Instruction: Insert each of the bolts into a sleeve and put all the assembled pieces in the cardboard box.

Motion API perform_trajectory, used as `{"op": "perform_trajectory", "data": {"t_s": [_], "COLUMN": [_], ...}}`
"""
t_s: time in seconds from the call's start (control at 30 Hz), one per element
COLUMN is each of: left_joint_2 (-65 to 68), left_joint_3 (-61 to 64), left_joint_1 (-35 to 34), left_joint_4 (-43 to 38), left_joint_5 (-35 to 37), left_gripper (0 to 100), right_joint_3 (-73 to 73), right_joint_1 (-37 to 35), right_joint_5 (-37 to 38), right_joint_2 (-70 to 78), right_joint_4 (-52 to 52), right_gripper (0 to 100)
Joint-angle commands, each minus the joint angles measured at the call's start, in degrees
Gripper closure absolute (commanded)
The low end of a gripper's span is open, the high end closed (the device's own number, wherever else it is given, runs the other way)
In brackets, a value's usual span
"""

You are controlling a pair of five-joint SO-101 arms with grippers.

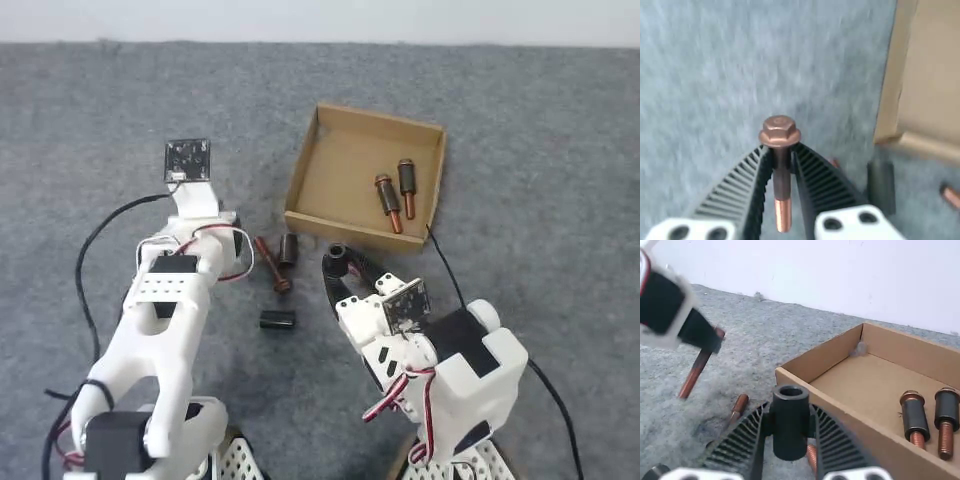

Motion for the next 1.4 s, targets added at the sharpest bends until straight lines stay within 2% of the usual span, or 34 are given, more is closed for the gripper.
{"op": "perform_trajectory", "data": {"t_s": [0.0, 0.13, 0.27, 0.4, 0.67, 1.07, 1.2, 1.37], "left_joint_2": [-3.3, -3.6, -3.7, -4.2, -16.0, -38.9, -46.1, -55.6], "left_joint_3": [-0.7, -0.6, -0.6, -0.6, 6.3, 23.7, 25.3, 25.5], "left_joint_1": [0.3, 1.3, 4.8, 8.5, 15.1, 17.8, 17.8, 17.8], "left_joint_4": [-12.9, -22.2, -26.7, -27.1, -26.9, -26.6, -19.1, -9.1], "left_joint_5": [-0.4, -0.4, -0.4, 0.1, 14.9, 15.2, 15.8, 21.2], "left_gripper": [99, 99, 99, 99, 99, 99, 99, 99], "right_joint_3": [0.9, 0.9, 0.9, 0.9, 1.0, 1.2, 1.2, 1.2], "right_joint_1": [-0.6, -0.5, -0.5, -0.4, -0.4, -1.7, -4.4, -5.8], "right_joint_5": [-0.1, -0.1, -0.1, -0.1, -0.3, -0.2, -0.2, -0.2], "right_joint_2": [0.0, 0.0, 0.0, 0.0, 0.0, 0.0, 0.0, 0.0], "right_joint_4": [0.2, 0.2, 0.2, 0.2, 0.2, -0.1, 0.1, 0.2], "right_gripper": [99.3, 99.3, 99.3, 99.3, 99.3, 99.3, 99.3, 99.3]}}
